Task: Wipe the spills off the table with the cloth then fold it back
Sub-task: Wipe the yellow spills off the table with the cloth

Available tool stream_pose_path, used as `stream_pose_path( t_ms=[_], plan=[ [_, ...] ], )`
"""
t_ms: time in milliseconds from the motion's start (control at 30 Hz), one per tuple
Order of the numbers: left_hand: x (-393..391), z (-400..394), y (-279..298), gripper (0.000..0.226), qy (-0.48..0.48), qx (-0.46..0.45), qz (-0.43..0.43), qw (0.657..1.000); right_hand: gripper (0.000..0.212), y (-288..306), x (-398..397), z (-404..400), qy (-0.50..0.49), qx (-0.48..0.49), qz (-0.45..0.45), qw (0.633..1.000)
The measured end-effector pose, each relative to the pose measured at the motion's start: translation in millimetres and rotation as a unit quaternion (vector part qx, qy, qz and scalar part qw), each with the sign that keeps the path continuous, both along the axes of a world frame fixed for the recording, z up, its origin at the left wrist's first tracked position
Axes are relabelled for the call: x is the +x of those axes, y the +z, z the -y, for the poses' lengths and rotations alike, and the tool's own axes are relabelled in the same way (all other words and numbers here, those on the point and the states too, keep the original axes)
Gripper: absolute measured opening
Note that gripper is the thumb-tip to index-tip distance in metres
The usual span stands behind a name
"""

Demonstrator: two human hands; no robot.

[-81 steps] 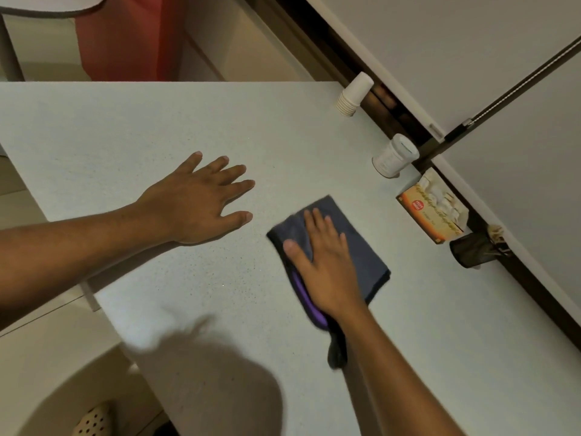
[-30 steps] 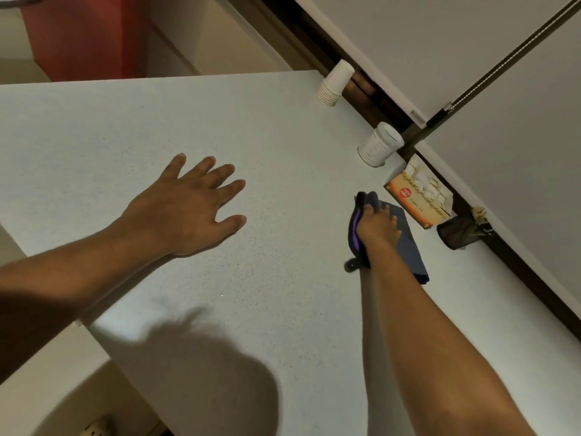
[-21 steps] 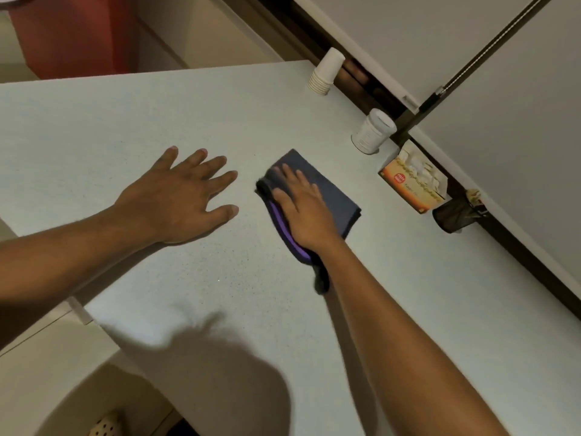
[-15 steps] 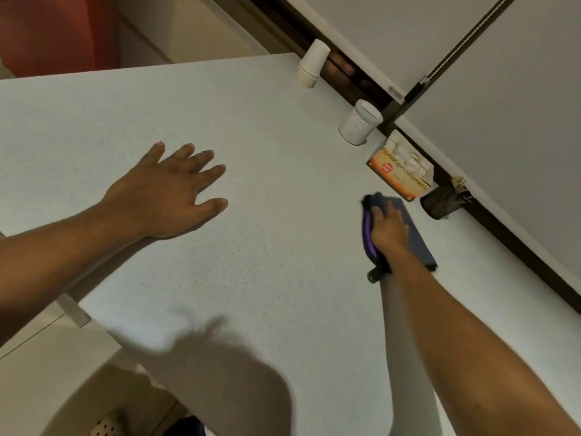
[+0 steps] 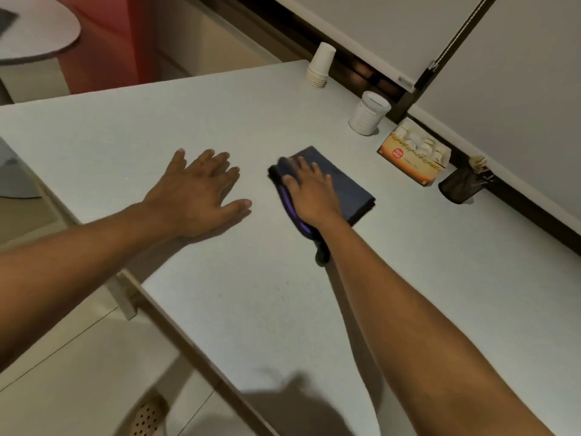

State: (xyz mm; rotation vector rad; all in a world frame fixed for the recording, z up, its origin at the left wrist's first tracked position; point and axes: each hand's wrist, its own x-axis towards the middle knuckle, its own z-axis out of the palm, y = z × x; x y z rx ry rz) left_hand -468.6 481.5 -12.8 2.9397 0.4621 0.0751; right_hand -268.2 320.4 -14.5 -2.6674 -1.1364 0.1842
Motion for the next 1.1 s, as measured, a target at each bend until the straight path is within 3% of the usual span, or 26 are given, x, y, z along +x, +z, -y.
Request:
stream_pose_path(
  t_ms=[133, 200, 300, 400, 467, 567, 667, 800, 867, 1000, 1100],
  plan=[
    [-14.5, 83.6, -12.9, 0.1, 0.044, -0.059, 0.012, 0.997, 0.054, -9.5, -23.8, 57.4, 0.123, 0.014, -0.006, 0.992],
    [-18.0, 107.1, -18.5, 0.101, 0.046, -0.064, 0.008, 0.997, 0.053, -6.3, -5.6, 96.4, 0.106, 0.018, -0.01, 0.994],
    [-19.8, 111.9, -23.7, 0.104, 0.055, -0.044, 0.029, 0.997, 0.054, 3.8, 42.2, 162.5, -0.055, 0.023, 0.001, 0.998],
    [-16.8, 109.8, -25.6, 0.101, 0.067, -0.039, 0.051, 0.996, 0.058, 3.6, 61.9, 209.4, -0.247, -0.001, 0.002, 0.969],
    [-14.5, 110.0, -28.4, 0.098, 0.073, -0.032, 0.062, 0.995, 0.06, 0.3, 47.4, 199.8, -0.304, -0.012, 0.006, 0.952],
    [-13.4, 109.5, -31.0, 0.096, 0.075, -0.028, 0.07, 0.994, 0.059, -1.1, 0.3, 148.0, -0.246, 0.004, 0.025, 0.969],
    [-13.0, 105.7, -30.4, 0.092, 0.071, -0.022, 0.073, 0.995, 0.057, -9.3, -58.1, 114.1, -0.061, 0.021, 0.032, 0.997],
    [-12.8, 101.0, -30.3, 0.091, 0.063, -0.014, 0.062, 0.996, 0.056, -12.0, -83.9, 167.4, 0.142, 0.033, -0.007, 0.989],
    [-13.7, 99.8, -29.2, 0.096, 0.059, -0.005, 0.048, 0.997, 0.053, -10.5, -68.5, 204.0, 0.121, 0.043, -0.008, 0.992],
    [-14.1, 105.0, -26.5, 0.106, 0.059, -0.004, 0.027, 0.998, 0.057, -6.3, -44.0, 212.5, -0.119, 0.017, 0.008, 0.993],
    [-16.8, 109.4, -21.1, 0.112, 0.059, -0.012, 0.019, 0.998, 0.058, -2.7, -69.0, 192.4, -0.098, 0.008, 0.008, 0.995]
  ],
)
